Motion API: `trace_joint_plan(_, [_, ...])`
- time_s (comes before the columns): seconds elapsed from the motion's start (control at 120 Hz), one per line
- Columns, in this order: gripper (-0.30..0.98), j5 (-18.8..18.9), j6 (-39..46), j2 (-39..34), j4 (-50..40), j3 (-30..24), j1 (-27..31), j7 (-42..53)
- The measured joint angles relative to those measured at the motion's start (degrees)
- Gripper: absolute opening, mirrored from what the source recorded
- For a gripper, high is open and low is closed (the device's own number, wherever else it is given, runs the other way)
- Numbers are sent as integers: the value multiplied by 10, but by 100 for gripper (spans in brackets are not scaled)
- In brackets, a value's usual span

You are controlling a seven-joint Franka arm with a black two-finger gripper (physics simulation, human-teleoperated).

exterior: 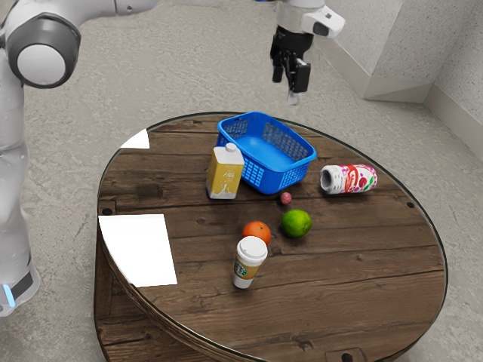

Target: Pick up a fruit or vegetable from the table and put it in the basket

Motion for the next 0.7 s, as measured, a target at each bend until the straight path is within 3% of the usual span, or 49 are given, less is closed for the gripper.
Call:
trace_joint_plan(0.167, [69,0,-20,1,9,5,28,-4])
trace_joint_plan(0.25, [69,-2,-40,-15,88,2,28,-5])
trace_joint_plan(0.383, [69,0,-61,-16,151,-105,103,-8])
trace_joint_plan(0.55, [68,3,-65,77,155,-129,-1,-11])
trace_joint_plan(0.7, [69,5,-55,140,152,-125,-4,-12])
